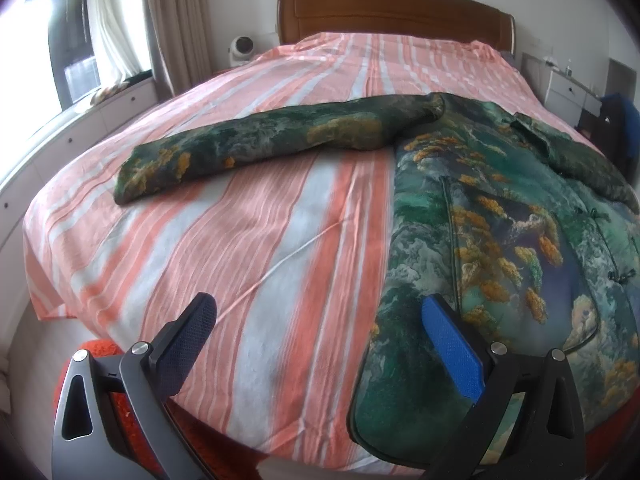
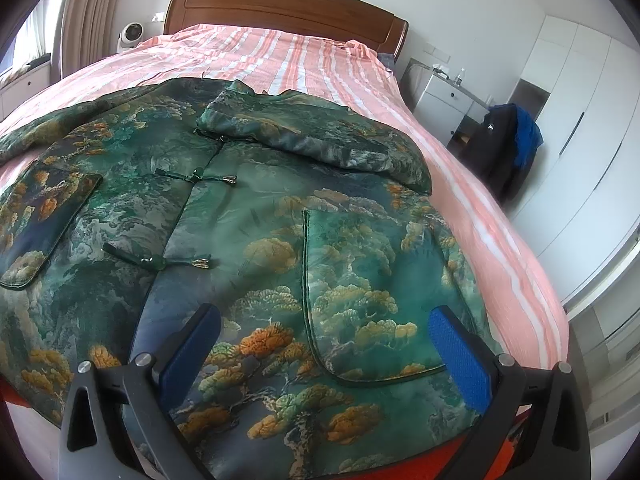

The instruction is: Fold large clothes

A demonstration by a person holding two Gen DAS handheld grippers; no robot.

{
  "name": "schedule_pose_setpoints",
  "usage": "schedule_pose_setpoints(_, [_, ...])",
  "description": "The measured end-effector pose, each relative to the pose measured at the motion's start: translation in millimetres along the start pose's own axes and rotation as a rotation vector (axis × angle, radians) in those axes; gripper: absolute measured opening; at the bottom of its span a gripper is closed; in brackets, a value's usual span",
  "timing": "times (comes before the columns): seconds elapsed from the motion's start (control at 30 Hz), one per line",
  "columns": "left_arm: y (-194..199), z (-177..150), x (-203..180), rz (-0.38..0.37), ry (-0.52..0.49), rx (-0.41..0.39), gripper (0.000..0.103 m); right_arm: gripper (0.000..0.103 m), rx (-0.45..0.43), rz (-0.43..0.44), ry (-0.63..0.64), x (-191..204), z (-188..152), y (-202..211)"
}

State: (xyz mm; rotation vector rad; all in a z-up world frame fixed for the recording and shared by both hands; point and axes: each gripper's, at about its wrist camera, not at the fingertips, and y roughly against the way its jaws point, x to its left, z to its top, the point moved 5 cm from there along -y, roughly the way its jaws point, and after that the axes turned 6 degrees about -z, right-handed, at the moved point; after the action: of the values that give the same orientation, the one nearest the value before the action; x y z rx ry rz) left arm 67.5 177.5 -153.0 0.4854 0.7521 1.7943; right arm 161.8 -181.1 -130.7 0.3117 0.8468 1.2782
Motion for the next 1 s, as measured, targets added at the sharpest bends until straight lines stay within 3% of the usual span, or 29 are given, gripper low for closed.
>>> schedule_pose_setpoints(0.2, [0, 0, 1, -0.005, 0.006, -0.004, 0.102, 0.102, -0.003, 0.008, -0.005, 2, 1, 1])
schedule_pose_setpoints(0.43, [-2, -1, 0, 0.006, 0.007, 0.006, 0.102, 0.102, -0.074, 0.054, -0.015, 11, 4, 15])
schedule_pose_setpoints(1.0, [-3, -2, -5, 0.008, -0.017, 0.012, 0.102, 0.102, -0.090, 0.088, -0.016, 17, -2, 21])
